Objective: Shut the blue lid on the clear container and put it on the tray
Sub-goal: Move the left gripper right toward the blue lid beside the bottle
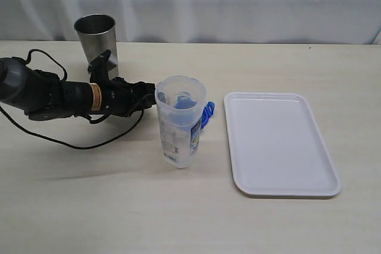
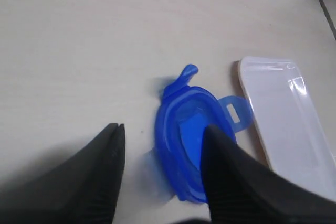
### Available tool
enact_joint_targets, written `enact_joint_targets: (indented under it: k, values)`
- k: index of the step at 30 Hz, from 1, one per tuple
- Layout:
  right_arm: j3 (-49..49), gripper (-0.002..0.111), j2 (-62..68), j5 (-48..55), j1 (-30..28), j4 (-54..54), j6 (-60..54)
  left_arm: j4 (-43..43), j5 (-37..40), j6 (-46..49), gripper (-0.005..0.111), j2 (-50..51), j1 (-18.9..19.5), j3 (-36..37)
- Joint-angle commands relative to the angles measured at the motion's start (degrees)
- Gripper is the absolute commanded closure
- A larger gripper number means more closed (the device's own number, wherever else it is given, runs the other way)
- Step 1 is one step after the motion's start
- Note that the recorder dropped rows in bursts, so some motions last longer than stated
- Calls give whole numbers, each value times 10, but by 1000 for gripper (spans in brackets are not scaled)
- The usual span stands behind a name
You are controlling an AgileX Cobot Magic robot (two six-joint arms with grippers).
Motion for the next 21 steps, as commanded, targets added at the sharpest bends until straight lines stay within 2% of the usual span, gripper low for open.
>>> enact_joint_targets:
  k: [1,5,18,21]
  values:
    - [1,104,-2,1,-3,1,0,6,24,-2,64,0,-27,-9]
    - [1,104,-2,1,-3,1,0,2,93,-1,64,0,-45,-14]
    - [1,104,-2,1,-3,1,0,-7,99,1,64,1,-58,-24]
    - [1,104,-2,1,-3,1,0,-16,121,1,64,4,-66,-37]
